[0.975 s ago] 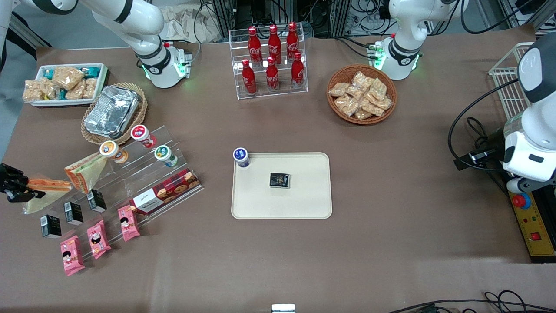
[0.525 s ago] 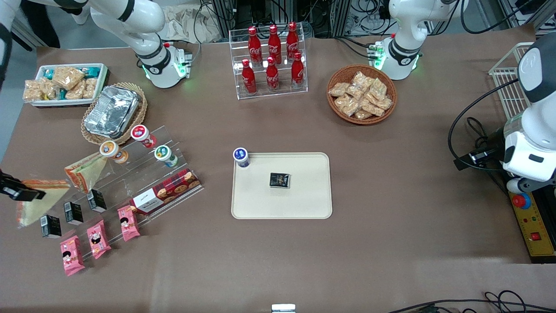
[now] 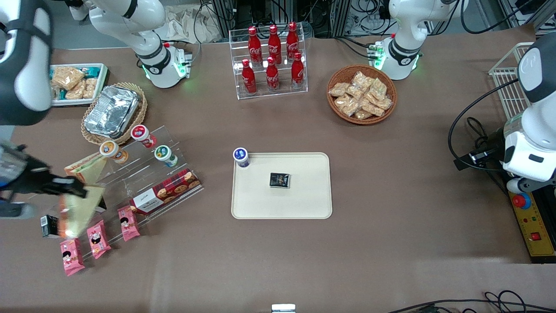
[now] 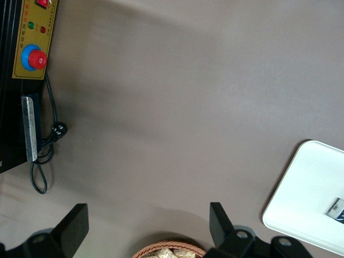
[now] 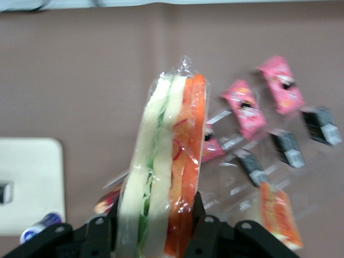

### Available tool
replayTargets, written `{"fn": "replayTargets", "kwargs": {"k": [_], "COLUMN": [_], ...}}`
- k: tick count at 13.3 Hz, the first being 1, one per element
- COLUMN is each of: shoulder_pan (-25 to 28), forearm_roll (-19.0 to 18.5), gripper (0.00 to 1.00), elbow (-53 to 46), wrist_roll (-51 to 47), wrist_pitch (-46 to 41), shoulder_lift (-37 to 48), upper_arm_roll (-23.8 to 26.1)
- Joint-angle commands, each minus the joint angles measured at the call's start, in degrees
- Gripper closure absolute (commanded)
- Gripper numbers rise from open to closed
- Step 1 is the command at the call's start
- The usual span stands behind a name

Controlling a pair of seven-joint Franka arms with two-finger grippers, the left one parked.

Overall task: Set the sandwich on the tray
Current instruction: 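Carry the sandwich over the cream tray beside the black packet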

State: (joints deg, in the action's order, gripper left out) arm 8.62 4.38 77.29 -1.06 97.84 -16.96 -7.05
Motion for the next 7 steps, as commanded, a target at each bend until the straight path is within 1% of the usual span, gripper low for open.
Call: {"fn": "replayTargets", "kwargs": {"k": [1, 4, 6, 7], "shoulder_pan": [5.69, 11.84, 18.77, 20.81], "forearm_roll": [-0.77, -2.0, -4.54, -4.72], "gripper": [0.49, 0.49, 0.49, 0.49], "elbow": [-0.39, 0.05, 0.05, 0.05], "wrist_roll": [3.25, 5.97, 9.14, 9.93], "wrist_pitch": [2.52, 6.46, 10.5, 12.27], "shoulder_lift": [0.17, -0.09, -2.71, -4.38], "upper_arm_roll": [2.38, 6.69, 6.79, 6.88]}}
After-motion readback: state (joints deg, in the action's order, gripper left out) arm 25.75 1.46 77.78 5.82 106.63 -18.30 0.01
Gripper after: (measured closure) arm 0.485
